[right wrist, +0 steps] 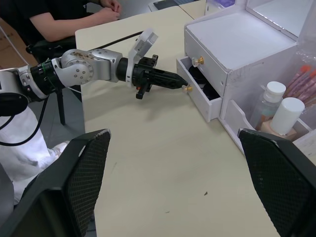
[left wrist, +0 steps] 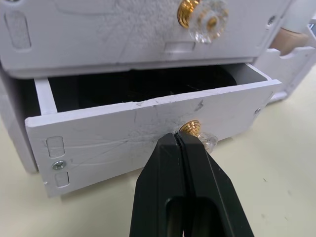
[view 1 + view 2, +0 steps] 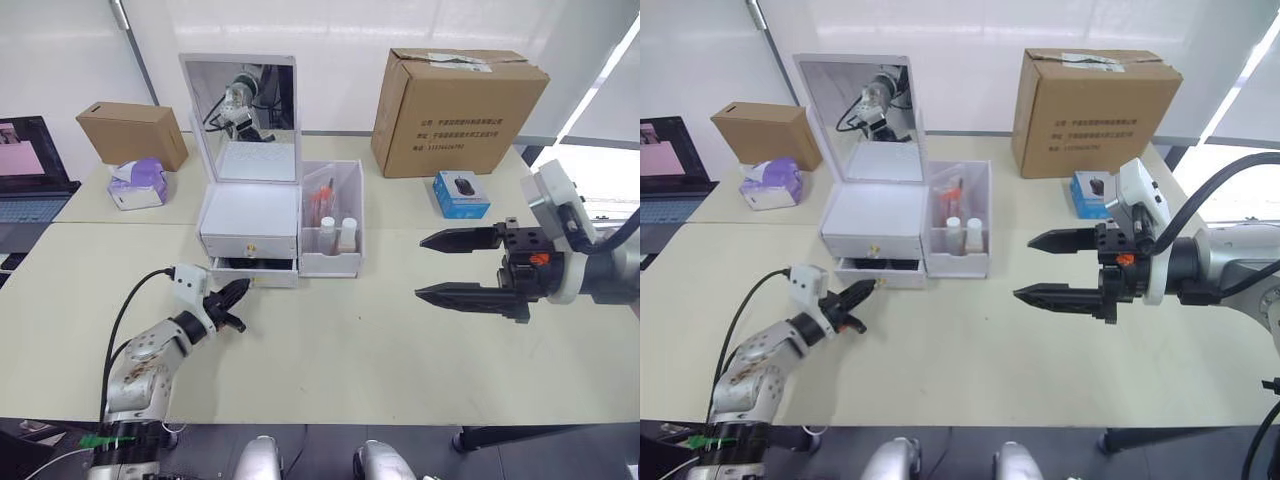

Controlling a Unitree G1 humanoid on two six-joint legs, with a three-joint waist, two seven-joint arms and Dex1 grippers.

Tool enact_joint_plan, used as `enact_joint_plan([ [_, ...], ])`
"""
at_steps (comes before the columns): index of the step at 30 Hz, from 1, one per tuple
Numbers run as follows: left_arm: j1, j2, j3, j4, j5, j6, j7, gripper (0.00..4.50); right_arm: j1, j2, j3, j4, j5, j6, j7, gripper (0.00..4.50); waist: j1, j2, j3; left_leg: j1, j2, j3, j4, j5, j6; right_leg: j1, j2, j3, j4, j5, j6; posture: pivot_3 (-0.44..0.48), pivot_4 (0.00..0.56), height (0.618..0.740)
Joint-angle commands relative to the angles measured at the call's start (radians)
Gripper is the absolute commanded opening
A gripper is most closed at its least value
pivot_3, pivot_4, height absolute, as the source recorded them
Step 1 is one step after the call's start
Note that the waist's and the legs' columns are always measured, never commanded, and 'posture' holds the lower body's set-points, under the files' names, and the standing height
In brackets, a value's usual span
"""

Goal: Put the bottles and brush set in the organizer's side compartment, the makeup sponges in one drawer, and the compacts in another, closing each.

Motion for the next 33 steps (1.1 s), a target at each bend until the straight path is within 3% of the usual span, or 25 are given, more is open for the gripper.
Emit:
enact_joint_plan([
  [1, -0.076, -0.011, 0.0, 0.072, 0.031, -0.065, 0.034, 0.02, 0.002, -0.015, -0.05, -0.019, 0.028, 0.004, -0.014, 4.5, 0.002, 0.0, 0.0, 0.0, 0.0, 0.0, 0.0, 0.0, 0.0, 0.0, 0.0, 0.0, 0.0, 0.0, 0.001, 0.0, 0.15, 0.74],
  [11, -0.135, -0.039, -0.025, 0.146, 0.066, -0.118, 0.048, 0.02, 0.034, -0.021, -0.066, -0.018, 0.025, -0.004, -0.025, 4.5, 0.008, 0.0, 0.0, -0.001, -0.001, 0.0, 0.0, 0.0, 0.0, 0.001, 0.0, 0.0, 0.0, 0.002, 0.003, 0.0, 0.15, 0.74],
  [17, -0.096, 0.01, -0.026, 0.103, 0.054, -0.09, -0.01, 0.02, 0.049, -0.002, -0.081, -0.01, -0.009, -0.015, -0.114, 4.5, 0.005, 0.0, 0.0, -0.001, -0.001, -0.001, 0.0, 0.0, 0.0, 0.001, -0.001, 0.0, 0.0, 0.002, 0.003, 0.0, 0.15, 0.74],
  [20, -0.092, 0.071, -0.004, 0.097, 0.036, -0.065, -0.049, 0.61, 0.074, -0.005, -0.091, -0.023, -0.061, -0.041, -0.148, 4.5, 0.001, 0.0, 0.0, -0.001, -0.001, -0.002, 0.0, 0.0, 0.0, 0.0, 0.0, 0.0, 0.0, 0.002, 0.003, 0.0, 0.15, 0.74],
  [25, -0.083, 0.198, 0.038, 0.116, 0.005, -0.076, -0.162, 2.13, 0.205, 0.051, -0.116, -0.093, -0.201, -0.163, -0.18, 4.5, -0.005, 0.0, 0.0, -0.001, -0.001, -0.003, -0.001, 0.0, 0.0, 0.0, 0.001, 0.0, -0.001, 0.001, 0.004, 0.0, 0.15, 0.74],
  [28, -0.086, 0.264, 0.08, 0.167, 0.026, -0.153, -0.185, 3.1, 0.31, 0.163, -0.126, -0.15, -0.243, -0.235, -0.238, 4.5, -0.007, 0.0, 0.0, -0.001, -0.001, -0.002, -0.001, 0.0, 0.0, 0.0, 0.001, 0.0, -0.001, 0.0, 0.004, 0.0, 0.15, 0.74],
  [31, -0.072, 0.331, 0.089, 0.212, 0.1, -0.204, -0.147, 4.05, 0.463, 0.284, -0.12, -0.141, -0.407, -0.415, -0.262, 4.5, -0.004, -0.001, 0.0, -0.001, 0.0, -0.003, -0.001, 0.0, 0.0, 0.001, 0.0, -0.001, -0.001, -0.001, 0.007, 0.0, 0.15, 0.74],
  [33, -0.055, 0.36, 0.085, 0.228, 0.146, -0.244, -0.112, 4.45, 0.53, 0.355, -0.127, -0.116, -0.485, -0.538, -0.26, 4.5, -0.007, 0.0, 0.0, -0.001, 0.0, -0.002, 0.0, 0.0, 0.0, 0.0, 0.0, -0.001, -0.002, -0.001, 0.007, 0.0, 0.15, 0.74],
])
